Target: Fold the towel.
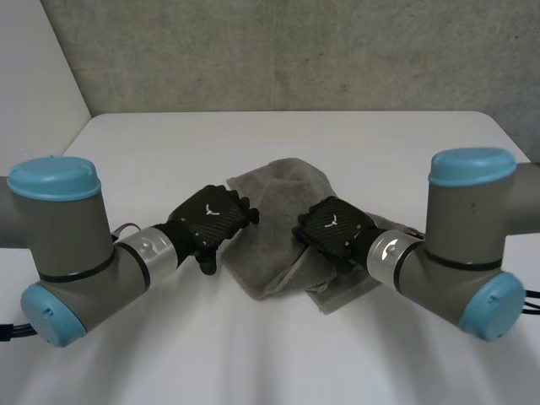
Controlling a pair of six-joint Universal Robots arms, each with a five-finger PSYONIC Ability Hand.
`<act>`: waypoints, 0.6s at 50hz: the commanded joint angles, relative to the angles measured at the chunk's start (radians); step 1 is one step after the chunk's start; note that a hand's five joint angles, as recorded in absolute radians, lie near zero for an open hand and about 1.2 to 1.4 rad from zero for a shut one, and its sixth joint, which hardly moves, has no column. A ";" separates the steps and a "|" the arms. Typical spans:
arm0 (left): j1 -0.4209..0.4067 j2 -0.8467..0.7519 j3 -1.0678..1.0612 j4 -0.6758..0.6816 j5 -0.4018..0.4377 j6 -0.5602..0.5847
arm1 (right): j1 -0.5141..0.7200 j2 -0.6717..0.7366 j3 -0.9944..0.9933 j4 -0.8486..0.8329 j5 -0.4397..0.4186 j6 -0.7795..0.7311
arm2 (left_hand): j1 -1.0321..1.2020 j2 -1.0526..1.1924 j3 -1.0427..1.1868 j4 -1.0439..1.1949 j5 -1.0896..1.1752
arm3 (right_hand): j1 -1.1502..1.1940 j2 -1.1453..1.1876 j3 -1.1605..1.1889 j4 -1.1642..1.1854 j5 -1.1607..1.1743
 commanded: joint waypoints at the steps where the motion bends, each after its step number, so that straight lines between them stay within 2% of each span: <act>1: 0.005 -0.001 -0.046 0.079 0.000 -0.002 | 0.009 0.060 0.015 -0.141 0.024 0.090 | 0.052 0.052 0.052 0.052 0.052 | 0.029 0.031 0.017 0.015 0.034; 5: 0.006 -0.001 -0.059 0.107 0.002 -0.003 | 0.017 0.086 0.008 -0.141 0.026 0.093 | 0.049 0.049 0.049 0.049 0.049 | 0.096 0.099 0.085 0.083 0.101; 7: 0.005 -0.001 -0.063 0.113 0.002 -0.005 | 0.017 0.100 -0.001 -0.140 0.038 0.096 | 0.049 0.049 0.049 0.049 0.049 | 0.298 0.300 0.286 0.284 0.303; 8: 0.006 0.000 -0.063 0.115 0.002 -0.005 | 0.017 0.100 -0.001 -0.140 0.038 0.096 | 0.049 0.049 0.049 0.049 0.049 | 0.299 0.302 0.287 0.286 0.304; 10: 0.005 -0.001 -0.063 0.115 0.002 -0.006 | 0.017 0.091 -0.011 -0.141 0.059 0.114 | 0.049 0.049 0.049 0.049 0.049 | 0.568 0.571 0.556 0.554 0.573; 13: 0.005 -0.001 -0.061 0.115 0.002 -0.011 | 0.014 0.075 -0.012 -0.141 0.072 0.134 | 0.049 0.049 0.049 0.049 0.049 | 0.684 0.686 0.672 0.670 0.689; 15: 0.005 -0.001 -0.061 0.118 0.002 -0.012 | 0.003 0.019 -0.012 -0.149 0.081 0.213 | 0.052 0.052 0.052 0.052 0.052 | 0.801 0.803 0.789 0.787 0.806; 22: 0.005 -0.003 -0.058 0.121 0.002 -0.045 | -0.005 -0.071 -0.003 -0.183 0.078 0.384 | 0.055 0.055 0.055 0.055 0.055 | 0.904 0.907 0.892 0.890 0.909; 27: 0.003 -0.006 -0.050 0.170 0.000 -0.195 | -0.003 -0.112 -0.003 -0.176 0.078 0.413 | 0.055 0.055 0.055 0.055 0.055 | 0.924 0.927 0.913 0.911 0.929; 30: 0.005 -0.006 -0.050 0.190 0.000 -0.241 | -0.003 -0.132 -0.004 -0.170 0.090 0.418 | 0.055 0.055 0.055 0.055 0.055 | 0.924 0.927 0.913 0.911 0.929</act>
